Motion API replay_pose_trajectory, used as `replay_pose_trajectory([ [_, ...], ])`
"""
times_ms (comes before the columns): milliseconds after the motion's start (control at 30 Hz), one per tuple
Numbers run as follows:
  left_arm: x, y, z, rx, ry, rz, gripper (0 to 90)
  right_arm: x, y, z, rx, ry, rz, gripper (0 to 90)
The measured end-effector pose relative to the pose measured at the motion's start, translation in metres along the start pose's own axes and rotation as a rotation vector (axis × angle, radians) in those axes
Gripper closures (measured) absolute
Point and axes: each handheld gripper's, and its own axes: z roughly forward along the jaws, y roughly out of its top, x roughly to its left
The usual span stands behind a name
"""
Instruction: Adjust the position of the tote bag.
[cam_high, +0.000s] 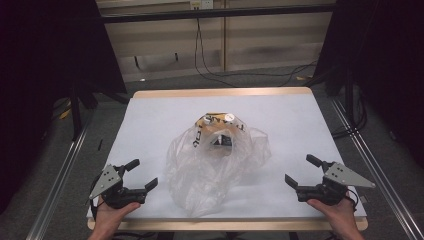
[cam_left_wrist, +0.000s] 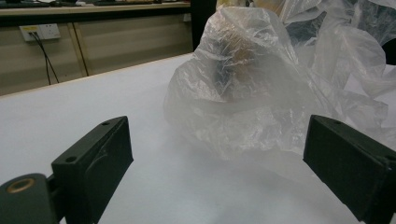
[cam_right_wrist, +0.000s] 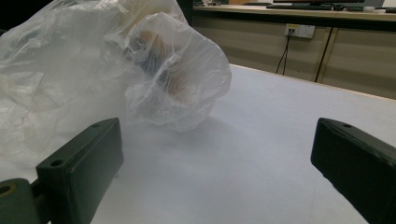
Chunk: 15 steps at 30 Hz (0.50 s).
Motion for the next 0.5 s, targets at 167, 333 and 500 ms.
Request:
replay_pose_trajectory([
  [167,-0.0002,0.0005,0.0012,-0.007,-0.003,-0.004,9.6,0.0006,-0.0006,0.0015,0.011,-0.001,-0.009,2.2],
  [333,-0.0016,0.0008,0.0032,0.007,-0.011,-0.003,9.8,-0.0007,-0.001,0.0014,0.021,-0.003,-0.005,3.7],
  [500,-0.0001,0.001,0.0018,0.02,-0.015,0.009,10.8,-0.0009,-0.0011,0.0025,0.03,0.004,0.004,5.5],
])
